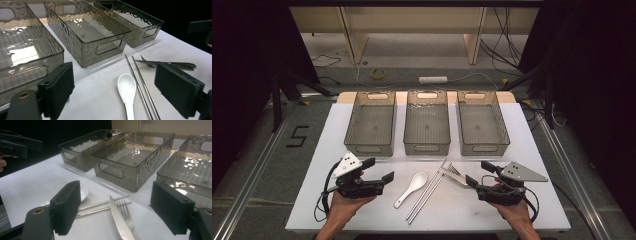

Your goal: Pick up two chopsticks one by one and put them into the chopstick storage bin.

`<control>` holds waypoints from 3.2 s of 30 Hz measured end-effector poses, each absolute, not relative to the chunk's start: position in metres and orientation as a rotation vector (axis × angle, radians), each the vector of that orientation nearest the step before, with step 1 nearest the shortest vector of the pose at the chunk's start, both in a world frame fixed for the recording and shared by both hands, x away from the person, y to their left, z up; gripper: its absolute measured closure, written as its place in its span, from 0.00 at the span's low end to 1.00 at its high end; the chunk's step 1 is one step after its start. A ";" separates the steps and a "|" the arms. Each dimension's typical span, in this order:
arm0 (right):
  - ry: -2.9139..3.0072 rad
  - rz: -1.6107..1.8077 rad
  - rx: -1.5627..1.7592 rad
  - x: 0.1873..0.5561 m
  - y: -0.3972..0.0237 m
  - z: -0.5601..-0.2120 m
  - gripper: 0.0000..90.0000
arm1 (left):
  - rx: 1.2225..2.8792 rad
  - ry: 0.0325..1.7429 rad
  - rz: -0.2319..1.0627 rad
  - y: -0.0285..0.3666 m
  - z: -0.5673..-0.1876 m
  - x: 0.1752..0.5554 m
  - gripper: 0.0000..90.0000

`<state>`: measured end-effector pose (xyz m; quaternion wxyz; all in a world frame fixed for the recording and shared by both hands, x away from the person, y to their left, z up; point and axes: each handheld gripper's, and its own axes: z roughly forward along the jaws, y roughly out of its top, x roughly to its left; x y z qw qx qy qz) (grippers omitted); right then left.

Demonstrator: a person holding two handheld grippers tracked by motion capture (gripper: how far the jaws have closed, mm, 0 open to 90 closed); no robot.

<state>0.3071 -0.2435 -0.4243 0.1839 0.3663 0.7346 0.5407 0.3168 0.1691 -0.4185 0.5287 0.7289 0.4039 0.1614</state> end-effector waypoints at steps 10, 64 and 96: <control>2.074 1.514 1.035 0.308 -0.244 -0.424 0.28 | 1.790 0.991 0.351 0.165 -0.418 0.319 0.17; 2.167 1.470 1.045 0.312 -0.241 -0.427 0.29 | 2.580 0.942 0.027 0.034 -0.447 0.354 0.73; 2.189 1.452 1.025 0.312 -0.239 -0.428 0.29 | 2.637 0.970 0.072 0.024 -0.462 0.355 0.87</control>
